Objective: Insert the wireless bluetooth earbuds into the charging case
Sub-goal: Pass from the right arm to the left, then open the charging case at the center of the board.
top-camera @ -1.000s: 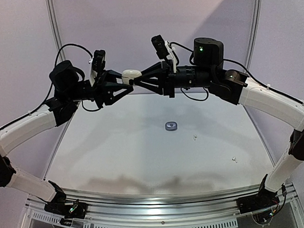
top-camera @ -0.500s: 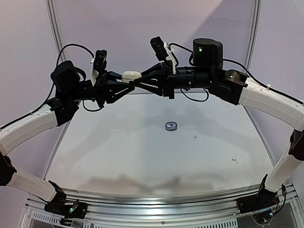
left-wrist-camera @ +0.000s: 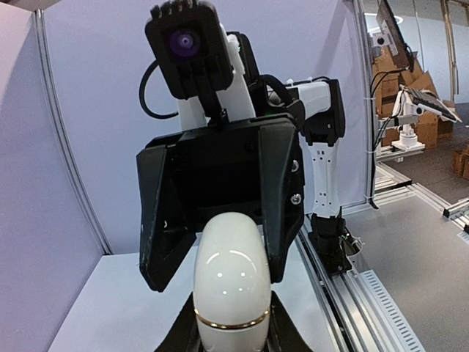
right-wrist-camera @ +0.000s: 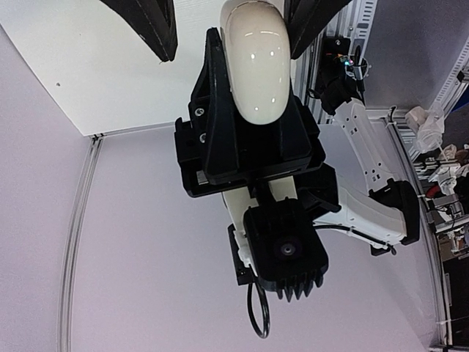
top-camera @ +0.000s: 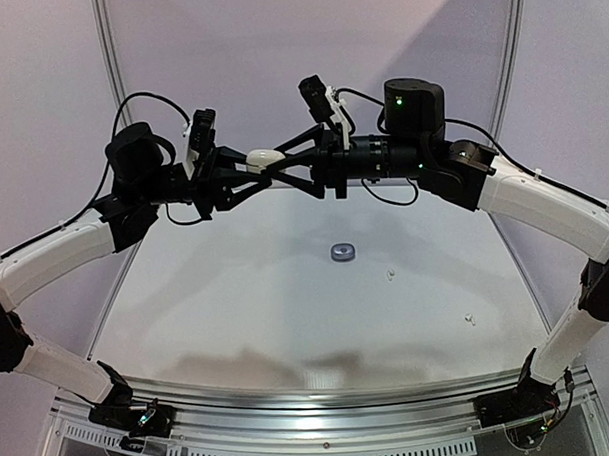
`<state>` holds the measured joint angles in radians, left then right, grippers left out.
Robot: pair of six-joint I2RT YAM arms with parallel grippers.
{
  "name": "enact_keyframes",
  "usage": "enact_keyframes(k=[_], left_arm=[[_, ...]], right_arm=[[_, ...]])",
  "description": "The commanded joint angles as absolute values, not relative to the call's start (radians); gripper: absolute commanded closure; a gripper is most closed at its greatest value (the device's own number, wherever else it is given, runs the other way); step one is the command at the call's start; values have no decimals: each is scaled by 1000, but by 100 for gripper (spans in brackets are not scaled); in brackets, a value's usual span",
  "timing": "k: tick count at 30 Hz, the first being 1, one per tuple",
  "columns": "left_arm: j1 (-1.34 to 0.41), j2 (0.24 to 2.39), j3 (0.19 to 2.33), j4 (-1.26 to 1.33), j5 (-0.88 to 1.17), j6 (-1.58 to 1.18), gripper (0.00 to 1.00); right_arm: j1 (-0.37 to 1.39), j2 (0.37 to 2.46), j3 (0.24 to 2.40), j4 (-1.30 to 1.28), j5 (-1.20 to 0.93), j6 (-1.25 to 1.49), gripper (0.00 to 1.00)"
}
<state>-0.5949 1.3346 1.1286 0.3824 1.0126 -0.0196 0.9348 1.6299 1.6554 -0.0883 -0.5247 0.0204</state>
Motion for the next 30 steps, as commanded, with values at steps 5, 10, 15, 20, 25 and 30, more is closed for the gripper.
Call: enact_keyframes(k=[5,10,15,20,25,30], left_arm=[[-616,1308,1114,301,1029,99,100],[-620,1304,1115,248,1028,164,100],[-620,1303,1118,234,1028,169,100],[-621,1302,1120,217,1031,181,100],[-621,1298,1118,192,1034,210,100],[-624,1296,1117,167,1035,245,100]], right_arm=[[939,1622,1679,-104,-436,25,52],[940,1621,1713,-139,-375,11,52],[940,1620,1716,-139,-363,10,53],[940,1621,1718,-147,-348,15,54],[937,1617,1723,-162,-323,21,54],[938,1618,1726,-165,-312,36,54]])
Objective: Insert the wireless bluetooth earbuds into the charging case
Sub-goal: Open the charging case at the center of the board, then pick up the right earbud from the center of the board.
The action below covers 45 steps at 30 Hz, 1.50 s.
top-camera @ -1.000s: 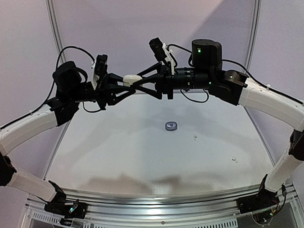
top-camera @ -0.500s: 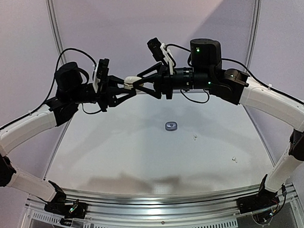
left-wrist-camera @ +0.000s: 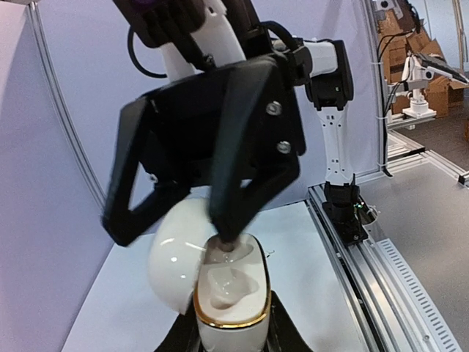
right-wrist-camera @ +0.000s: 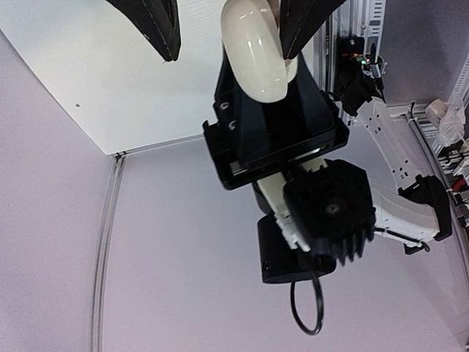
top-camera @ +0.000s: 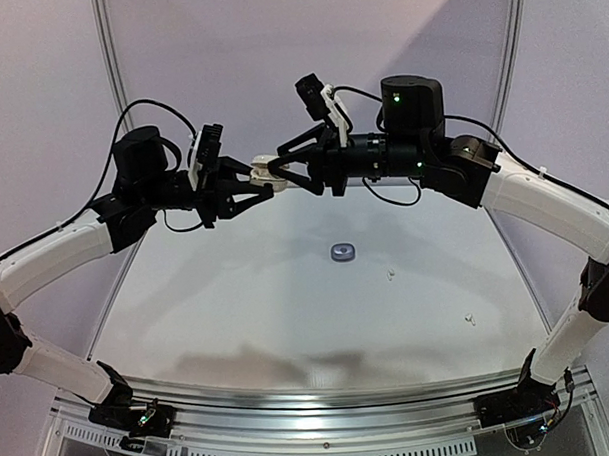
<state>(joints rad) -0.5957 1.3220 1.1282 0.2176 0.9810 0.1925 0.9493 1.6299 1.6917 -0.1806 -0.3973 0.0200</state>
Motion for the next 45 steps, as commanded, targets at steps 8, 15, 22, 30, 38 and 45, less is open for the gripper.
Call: enact_keyframes(k=[8,15,22,30,38,45], left_arm=[[-626,1287,1112,179,1022,241,100],[-624,1292,1071,246,994,52,100],[-626,1293,1054,273,996,13,100],[-625,1284,1038,273,973,16,100],[-626,1265,994,304,942,31,100],[-619,1251,963,341,945,26,100]], right_arm=[[939,1620,1722,-169,-334,46,54],[939,1628,1727,-172,-426,63,52],[939,1630,1727,-135,-474,88,49],[919,1612,1743,-157,-382,133,45],[665,1532,1724,-668,10,506,47],[543,1458,1496,-1106,234,586,45]])
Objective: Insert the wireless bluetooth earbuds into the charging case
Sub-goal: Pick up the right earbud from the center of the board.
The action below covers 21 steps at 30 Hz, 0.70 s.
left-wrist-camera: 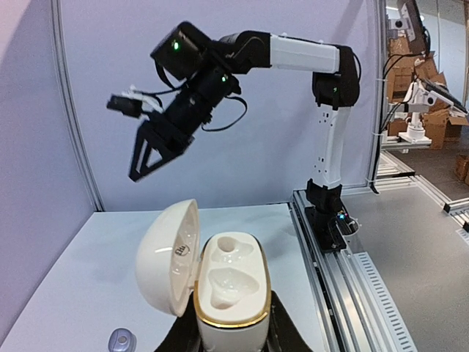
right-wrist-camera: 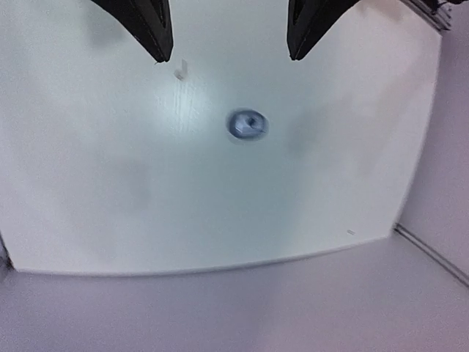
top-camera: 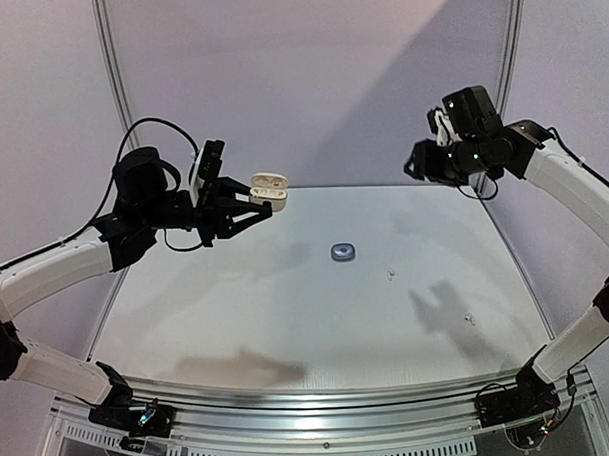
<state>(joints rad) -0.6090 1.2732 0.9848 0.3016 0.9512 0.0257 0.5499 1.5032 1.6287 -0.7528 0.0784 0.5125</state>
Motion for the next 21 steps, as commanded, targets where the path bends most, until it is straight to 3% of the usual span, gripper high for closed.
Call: enact_keyframes(k=[1,11,21], left_arm=[[-617,1250,961,346,945,23,100],[-611,1257,953,373,960,22,100],[-606,1246,953,363,960,32,100]], right_arm=[[538,1444,1451,-1131,233,569,43],[447,1516,1164,-1233,138,397,37],[331,1680,1118,-1086,45,292,48]])
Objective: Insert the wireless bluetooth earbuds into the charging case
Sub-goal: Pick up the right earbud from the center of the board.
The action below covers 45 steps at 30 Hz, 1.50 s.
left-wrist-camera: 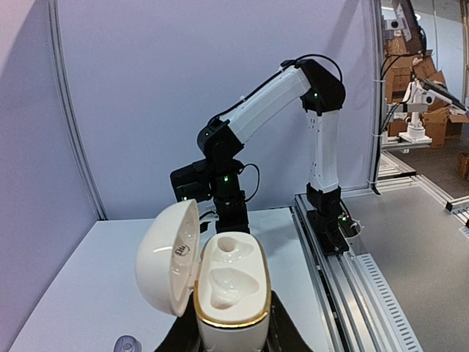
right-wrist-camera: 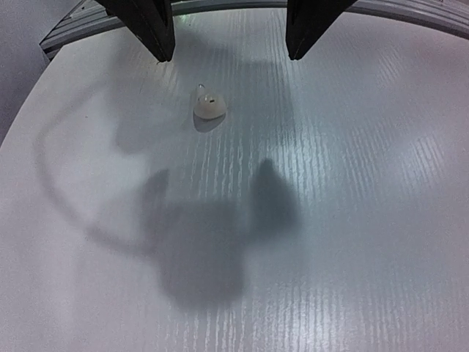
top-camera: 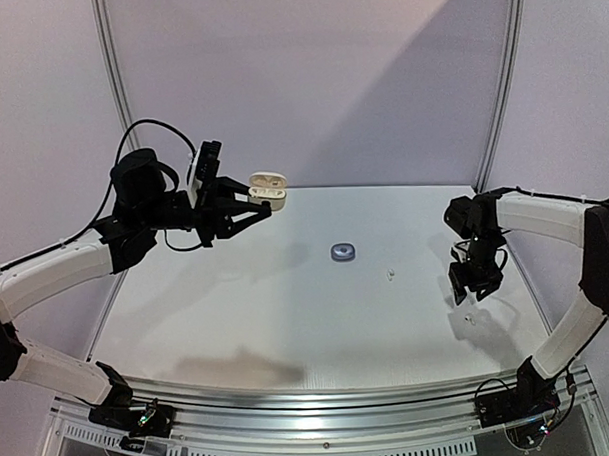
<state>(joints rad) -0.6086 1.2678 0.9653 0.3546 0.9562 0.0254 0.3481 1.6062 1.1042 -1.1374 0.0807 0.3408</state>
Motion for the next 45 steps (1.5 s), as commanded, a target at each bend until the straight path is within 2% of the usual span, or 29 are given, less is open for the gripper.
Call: enact_keyframes(k=[1,9,29,36,45], left_arm=[[-606,1246,953,362,960,32,100],[-595,1249,953,361,964,35,100],[-580,1258,965,360,966,37,100],[-578,1256,963,358,965,40,100],[-575,1262,965,362,968,40,100]], right_arm=[[331,1696,1120,-1085,41,288,49],[312,1790,1107,-1082,88,307,54],[307,1858,1100,-1095,87,321,55],[298,1856,1097,-1094,68,313,66],[299,1836,1068,-1128,65,319,67]])
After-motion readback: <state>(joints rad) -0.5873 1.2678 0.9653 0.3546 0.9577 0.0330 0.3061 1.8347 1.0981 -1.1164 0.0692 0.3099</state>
